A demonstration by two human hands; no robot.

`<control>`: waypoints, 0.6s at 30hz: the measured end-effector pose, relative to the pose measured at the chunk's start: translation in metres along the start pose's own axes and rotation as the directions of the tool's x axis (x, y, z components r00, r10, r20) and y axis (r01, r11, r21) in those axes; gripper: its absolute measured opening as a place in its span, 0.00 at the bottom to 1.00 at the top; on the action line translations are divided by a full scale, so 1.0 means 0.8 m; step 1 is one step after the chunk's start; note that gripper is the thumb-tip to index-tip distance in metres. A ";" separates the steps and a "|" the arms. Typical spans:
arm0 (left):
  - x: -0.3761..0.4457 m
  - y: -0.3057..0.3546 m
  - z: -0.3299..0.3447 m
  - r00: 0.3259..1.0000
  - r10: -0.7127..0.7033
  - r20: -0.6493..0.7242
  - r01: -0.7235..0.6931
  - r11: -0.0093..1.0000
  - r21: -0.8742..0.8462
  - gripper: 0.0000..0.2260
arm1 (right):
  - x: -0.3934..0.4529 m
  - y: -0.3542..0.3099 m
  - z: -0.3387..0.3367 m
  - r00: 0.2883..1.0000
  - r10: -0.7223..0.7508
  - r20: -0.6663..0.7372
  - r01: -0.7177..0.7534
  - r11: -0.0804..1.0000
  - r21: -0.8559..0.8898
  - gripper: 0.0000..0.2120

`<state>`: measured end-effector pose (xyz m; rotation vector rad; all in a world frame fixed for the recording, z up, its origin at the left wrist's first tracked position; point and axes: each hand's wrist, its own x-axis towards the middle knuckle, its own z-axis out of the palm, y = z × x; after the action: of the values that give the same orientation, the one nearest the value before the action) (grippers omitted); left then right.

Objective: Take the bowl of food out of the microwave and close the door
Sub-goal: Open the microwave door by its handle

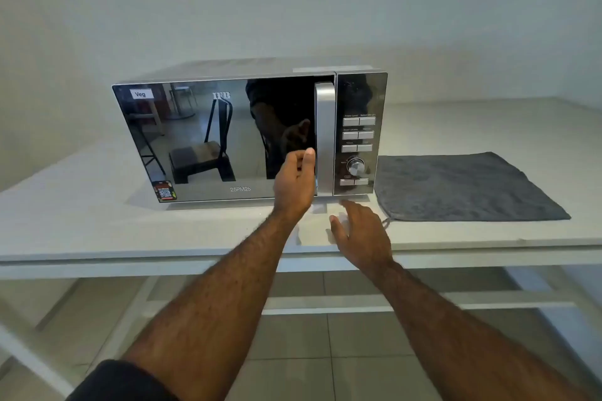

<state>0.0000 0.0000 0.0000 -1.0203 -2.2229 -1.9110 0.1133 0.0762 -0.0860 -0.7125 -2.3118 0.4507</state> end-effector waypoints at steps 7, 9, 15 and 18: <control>0.031 0.032 0.026 0.996 -0.084 -0.036 0.077 0.983 -0.168 0.18 | 0.015 0.011 0.007 0.981 0.058 -0.183 -0.057 0.998 0.010 0.22; 0.037 0.040 0.032 0.995 -0.094 -0.026 0.087 0.975 -0.206 0.18 | 0.023 0.015 0.005 0.968 0.086 -0.237 -0.071 0.995 0.073 0.21; 0.055 0.048 0.039 0.984 -0.141 0.111 0.167 0.948 -0.272 0.23 | 0.067 0.006 -0.030 0.899 0.090 -0.428 -0.011 0.983 0.184 0.24; 0.061 0.048 0.040 0.982 -0.139 0.129 0.171 0.943 -0.285 0.27 | 0.124 -0.018 -0.078 0.821 0.010 -0.570 0.109 0.978 0.175 0.26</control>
<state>-0.0071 0.0517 0.0469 -1.0303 -2.1761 -2.3683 0.0882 0.1318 0.0155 -0.5856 -1.6854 0.3755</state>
